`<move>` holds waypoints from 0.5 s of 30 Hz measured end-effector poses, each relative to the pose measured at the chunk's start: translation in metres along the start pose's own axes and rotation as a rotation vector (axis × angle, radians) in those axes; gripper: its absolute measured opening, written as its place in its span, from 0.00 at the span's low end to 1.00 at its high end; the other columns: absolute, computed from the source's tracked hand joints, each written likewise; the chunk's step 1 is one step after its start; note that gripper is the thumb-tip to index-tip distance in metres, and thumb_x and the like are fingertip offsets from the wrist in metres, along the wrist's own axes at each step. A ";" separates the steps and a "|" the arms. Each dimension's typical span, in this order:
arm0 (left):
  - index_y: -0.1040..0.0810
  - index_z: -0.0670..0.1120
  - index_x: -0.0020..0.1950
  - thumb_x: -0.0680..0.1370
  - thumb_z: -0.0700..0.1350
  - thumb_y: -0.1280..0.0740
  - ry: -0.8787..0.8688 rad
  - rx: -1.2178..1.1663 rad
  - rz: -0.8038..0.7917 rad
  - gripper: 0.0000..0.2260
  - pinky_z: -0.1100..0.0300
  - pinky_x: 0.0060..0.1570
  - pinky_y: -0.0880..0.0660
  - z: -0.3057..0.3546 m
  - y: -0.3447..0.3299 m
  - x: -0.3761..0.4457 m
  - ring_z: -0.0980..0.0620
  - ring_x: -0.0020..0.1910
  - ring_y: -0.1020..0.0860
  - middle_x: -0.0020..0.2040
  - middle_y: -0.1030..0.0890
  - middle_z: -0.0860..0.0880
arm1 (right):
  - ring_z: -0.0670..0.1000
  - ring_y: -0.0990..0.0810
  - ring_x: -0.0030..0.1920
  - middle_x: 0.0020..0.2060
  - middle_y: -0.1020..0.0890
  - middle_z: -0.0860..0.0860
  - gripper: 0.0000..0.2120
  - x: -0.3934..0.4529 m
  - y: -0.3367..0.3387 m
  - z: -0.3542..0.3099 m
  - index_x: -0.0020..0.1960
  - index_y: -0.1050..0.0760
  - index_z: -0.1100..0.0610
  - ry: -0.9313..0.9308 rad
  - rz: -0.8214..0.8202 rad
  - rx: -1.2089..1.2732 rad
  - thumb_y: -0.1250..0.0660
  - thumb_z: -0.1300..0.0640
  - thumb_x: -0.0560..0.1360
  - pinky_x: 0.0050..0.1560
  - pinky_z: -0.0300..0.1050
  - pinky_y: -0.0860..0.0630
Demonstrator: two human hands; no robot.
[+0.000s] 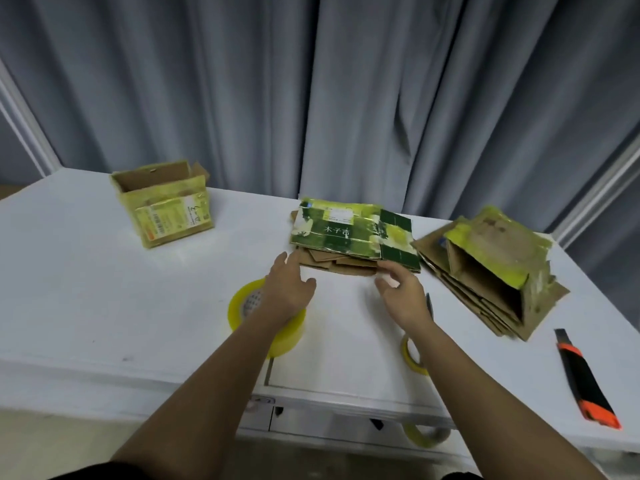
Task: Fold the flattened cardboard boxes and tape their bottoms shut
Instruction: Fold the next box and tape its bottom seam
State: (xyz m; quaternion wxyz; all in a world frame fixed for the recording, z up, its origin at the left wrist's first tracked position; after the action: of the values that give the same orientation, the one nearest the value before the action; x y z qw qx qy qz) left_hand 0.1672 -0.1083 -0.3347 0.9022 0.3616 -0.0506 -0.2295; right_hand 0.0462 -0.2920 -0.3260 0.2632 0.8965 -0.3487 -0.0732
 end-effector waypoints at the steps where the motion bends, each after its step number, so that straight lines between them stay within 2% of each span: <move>1: 0.45 0.45 0.76 0.78 0.45 0.36 -0.013 0.038 -0.006 0.30 0.50 0.72 0.44 0.002 -0.004 0.007 0.44 0.75 0.46 0.76 0.43 0.43 | 0.53 0.29 0.66 0.65 0.26 0.53 0.16 0.006 0.001 0.001 0.65 0.26 0.57 0.036 0.019 -0.062 0.35 0.61 0.78 0.61 0.36 0.36; 3: 0.43 0.44 0.75 0.77 0.45 0.36 -0.017 0.056 0.022 0.29 0.48 0.72 0.43 0.005 -0.005 0.025 0.42 0.75 0.46 0.76 0.43 0.41 | 0.56 0.36 0.71 0.71 0.33 0.55 0.21 0.021 0.001 0.005 0.69 0.29 0.57 0.084 0.057 -0.195 0.33 0.59 0.77 0.70 0.44 0.38; 5: 0.42 0.43 0.75 0.76 0.44 0.37 0.019 0.009 0.077 0.28 0.46 0.71 0.42 0.003 -0.002 0.047 0.40 0.74 0.45 0.75 0.43 0.38 | 0.58 0.44 0.74 0.75 0.41 0.57 0.27 0.037 0.001 0.012 0.73 0.35 0.55 0.058 0.094 -0.322 0.33 0.57 0.76 0.73 0.49 0.44; 7: 0.40 0.40 0.72 0.74 0.44 0.34 0.044 -0.015 0.128 0.28 0.44 0.68 0.37 -0.004 0.003 0.068 0.38 0.70 0.39 0.70 0.37 0.37 | 0.60 0.49 0.75 0.77 0.47 0.57 0.31 0.053 -0.003 0.020 0.76 0.42 0.52 0.004 0.092 -0.451 0.35 0.54 0.76 0.74 0.52 0.47; 9: 0.37 0.38 0.67 0.72 0.42 0.32 0.064 -0.056 0.118 0.26 0.45 0.61 0.31 -0.012 0.003 0.085 0.38 0.64 0.31 0.64 0.30 0.39 | 0.61 0.49 0.75 0.77 0.49 0.56 0.33 0.064 -0.009 0.026 0.77 0.45 0.50 -0.074 0.063 -0.530 0.37 0.51 0.76 0.74 0.53 0.47; 12: 0.33 0.38 0.63 0.76 0.42 0.34 0.066 -0.146 0.040 0.18 0.52 0.52 0.28 -0.017 -0.001 0.096 0.41 0.58 0.26 0.59 0.25 0.41 | 0.62 0.47 0.74 0.77 0.45 0.55 0.32 0.067 -0.013 0.026 0.76 0.43 0.49 -0.100 0.070 -0.551 0.38 0.53 0.75 0.73 0.54 0.47; 15: 0.28 0.40 0.62 0.79 0.47 0.37 -0.017 -0.173 0.041 0.15 0.59 0.47 0.32 -0.009 0.000 0.092 0.48 0.53 0.24 0.56 0.22 0.47 | 0.61 0.38 0.71 0.72 0.33 0.56 0.26 0.068 -0.008 0.026 0.73 0.34 0.51 -0.039 0.082 -0.509 0.38 0.56 0.75 0.71 0.54 0.39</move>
State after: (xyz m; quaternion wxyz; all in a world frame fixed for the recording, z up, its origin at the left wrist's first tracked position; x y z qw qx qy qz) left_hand 0.2513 -0.1443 -0.3477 0.9342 0.2792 -0.0456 -0.2176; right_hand 0.0931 -0.3438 -0.3489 0.4765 0.7847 -0.3603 -0.1652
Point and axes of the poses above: each hand's wrist, its own x-axis towards the middle knuckle, its own y-axis out of the back of the hand, z = x × y, the point moved 8 cm from there along x, towards the middle knuckle
